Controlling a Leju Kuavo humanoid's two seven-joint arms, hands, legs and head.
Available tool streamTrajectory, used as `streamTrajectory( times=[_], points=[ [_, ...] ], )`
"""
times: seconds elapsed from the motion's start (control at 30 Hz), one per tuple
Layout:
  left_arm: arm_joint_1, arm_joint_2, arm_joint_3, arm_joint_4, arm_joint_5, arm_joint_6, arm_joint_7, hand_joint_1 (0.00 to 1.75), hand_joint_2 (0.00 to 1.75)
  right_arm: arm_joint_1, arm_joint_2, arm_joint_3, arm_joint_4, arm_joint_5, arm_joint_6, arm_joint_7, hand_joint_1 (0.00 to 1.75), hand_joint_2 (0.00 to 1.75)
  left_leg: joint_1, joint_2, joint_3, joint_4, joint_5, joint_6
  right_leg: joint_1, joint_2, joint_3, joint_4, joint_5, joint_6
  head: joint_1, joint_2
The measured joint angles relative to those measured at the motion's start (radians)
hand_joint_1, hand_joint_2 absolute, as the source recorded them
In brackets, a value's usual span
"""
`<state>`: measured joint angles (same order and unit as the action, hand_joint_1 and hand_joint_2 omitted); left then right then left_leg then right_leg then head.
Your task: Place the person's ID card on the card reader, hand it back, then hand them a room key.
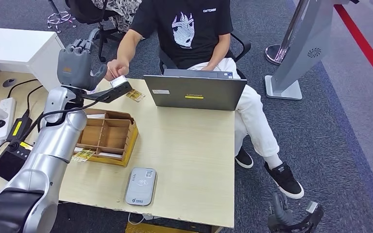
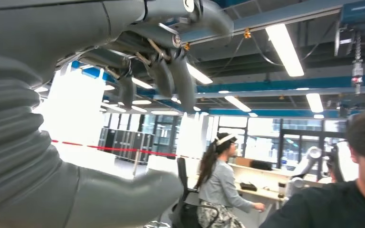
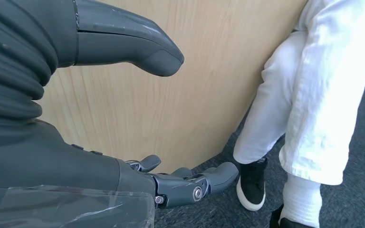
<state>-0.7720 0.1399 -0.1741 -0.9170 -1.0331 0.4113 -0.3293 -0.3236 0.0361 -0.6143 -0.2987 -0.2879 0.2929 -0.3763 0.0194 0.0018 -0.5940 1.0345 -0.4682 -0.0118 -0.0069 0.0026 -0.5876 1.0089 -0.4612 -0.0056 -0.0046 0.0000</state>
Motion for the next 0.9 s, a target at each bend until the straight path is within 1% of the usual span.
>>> streamTrajectory(
  times=[0.17,0.3,0.5,0.63,0.77,0.9],
  points=[
    [0.124,0.006,0.002,-0.146,0.026,-0.021,-0.042,0.0,1.75,0.011,-0.006,-0.002,0.0,-0.013,0.009,-0.012,0.0,1.75,0.0,0.0,0.0,0.0,0.0,0.0,0.0,0.0,0.0,0.0,0.0,0.0,0.0,0.0],
    [0.225,0.016,0.006,-0.253,0.055,-0.005,-0.074,0.0,1.75,0.021,-0.01,-0.009,0.0,-0.021,0.013,-0.019,0.0,1.75,0.0,0.0,-0.001,0.0,0.0,0.0,0.0,0.0,0.0,0.0,0.0,0.0,0.0,0.0],
    [0.42,0.004,0.055,-0.471,0.131,0.136,-0.157,0.0,1.75,0.035,-0.013,-0.024,-0.001,-0.025,0.013,-0.029,0.0,1.75,0.0,0.001,-0.001,0.0,-0.001,0.0,0.0,0.001,-0.001,0.0,-0.001,0.0,0.0,0.0],
    [0.532,-0.019,0.101,-0.608,0.188,0.182,-0.208,0.0,1.75,0.041,-0.013,-0.028,-0.002,-0.028,0.012,-0.035,0.0,1.75,0.0,0.001,-0.001,0.0,-0.001,0.001,0.0,0.0,-0.001,-0.001,-0.001,0.0,0.0,0.0],
    [0.619,-0.044,0.146,-0.716,0.229,0.217,-0.261,0.0,1.75,0.046,-0.013,-0.035,-0.003,-0.038,0.012,-0.036,0.0,1.75,0.0,0.001,-0.001,0.0,-0.001,0.001,0.0,0.0,-0.001,0.0,-0.001,0.0,0.0,0.0],
    [0.675,-0.07,0.188,-0.793,0.275,0.258,-0.313,0.0,1.75,0.049,-0.013,-0.042,-0.006,-0.04,0.011,-0.036,0.0,1.75,0.0,0.0,-0.001,0.0,-0.001,0.001,0.0,-0.001,-0.001,0.0,-0.001,0.0,0.0,0.0]
  ],
)
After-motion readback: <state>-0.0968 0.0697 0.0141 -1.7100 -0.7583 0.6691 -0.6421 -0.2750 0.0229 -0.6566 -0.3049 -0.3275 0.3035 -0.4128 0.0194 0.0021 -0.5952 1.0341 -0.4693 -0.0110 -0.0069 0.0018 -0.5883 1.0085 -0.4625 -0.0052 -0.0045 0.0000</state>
